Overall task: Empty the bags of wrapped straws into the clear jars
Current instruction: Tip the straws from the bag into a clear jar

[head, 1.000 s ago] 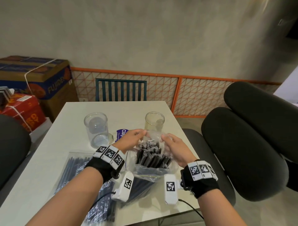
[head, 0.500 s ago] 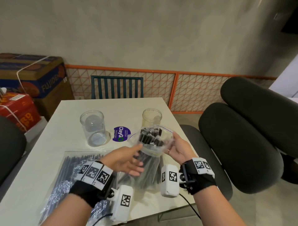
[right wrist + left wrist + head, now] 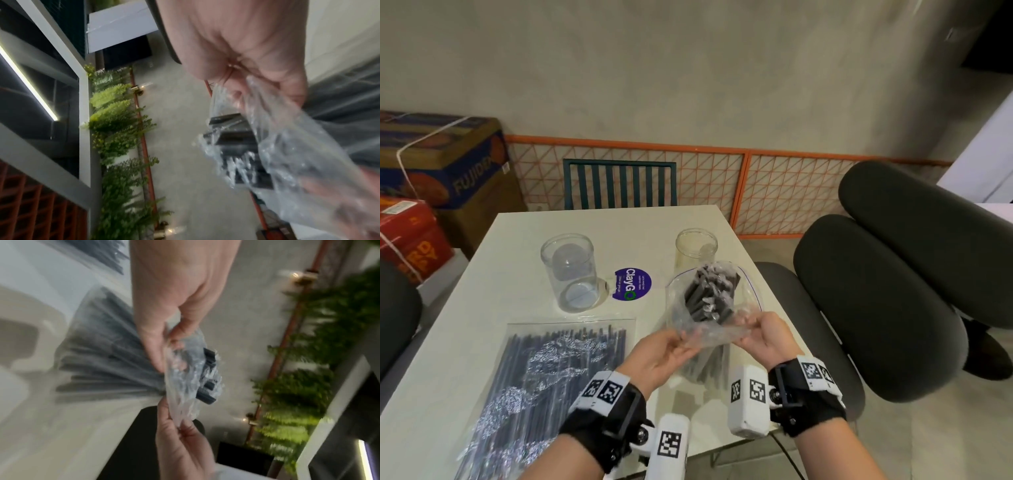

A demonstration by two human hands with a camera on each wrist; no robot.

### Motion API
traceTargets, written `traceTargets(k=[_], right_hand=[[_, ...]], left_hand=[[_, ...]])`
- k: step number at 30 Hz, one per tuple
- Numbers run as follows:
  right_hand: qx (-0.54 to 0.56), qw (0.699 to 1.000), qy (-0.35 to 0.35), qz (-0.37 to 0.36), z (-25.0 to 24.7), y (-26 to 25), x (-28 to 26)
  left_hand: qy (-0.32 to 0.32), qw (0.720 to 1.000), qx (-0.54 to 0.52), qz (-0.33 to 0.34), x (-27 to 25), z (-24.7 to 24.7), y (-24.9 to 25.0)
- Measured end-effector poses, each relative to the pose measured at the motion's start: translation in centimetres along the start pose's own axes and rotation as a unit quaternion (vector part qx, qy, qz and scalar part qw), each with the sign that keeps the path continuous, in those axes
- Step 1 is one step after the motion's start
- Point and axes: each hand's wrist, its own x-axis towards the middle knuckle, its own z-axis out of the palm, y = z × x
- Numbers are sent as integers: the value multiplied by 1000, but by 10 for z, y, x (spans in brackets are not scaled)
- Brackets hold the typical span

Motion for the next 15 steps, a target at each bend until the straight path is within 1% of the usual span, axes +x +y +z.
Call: traceTargets(k=[1, 2, 3, 4, 5, 6, 7, 9, 10, 12, 14, 15], right_hand=[[-1, 1000, 12, 1, 1, 2, -2], [-24, 999, 24, -1, 3, 2, -4], [-56, 998, 26, -2, 5, 2, -6], [-84, 996, 16, -2, 10, 1, -10], [-113, 994, 0, -4, 14, 0, -13], [-152, 988, -14, -7, 16, 0, -15], [-191, 981, -25, -14, 19, 0, -16], [-265, 964, -6, -34, 20, 4, -15], [-282, 959, 5, -37, 21, 6, -14], [-282, 959, 34, -23, 20, 5, -12], [-237, 969, 68, 18, 18, -1, -13], [-197, 976, 80, 43, 17, -4, -13]], left_hand=[[43, 997, 66, 17, 1, -1, 0], [95, 984, 142, 41, 1, 1, 1], [133, 967, 207, 71, 1, 3, 3], [148, 950, 256, 101, -2, 8, 6], [141, 941, 285, 115, -5, 14, 10], [127, 939, 299, 113, -6, 18, 13], [113, 938, 312, 98, -6, 22, 16], [112, 926, 354, 72, -2, 25, 21], [121, 917, 372, 72, 2, 24, 23], [147, 896, 411, 80, 14, 20, 27], [167, 907, 383, 54, 23, 14, 30], [156, 922, 353, 20, 26, 11, 31]])
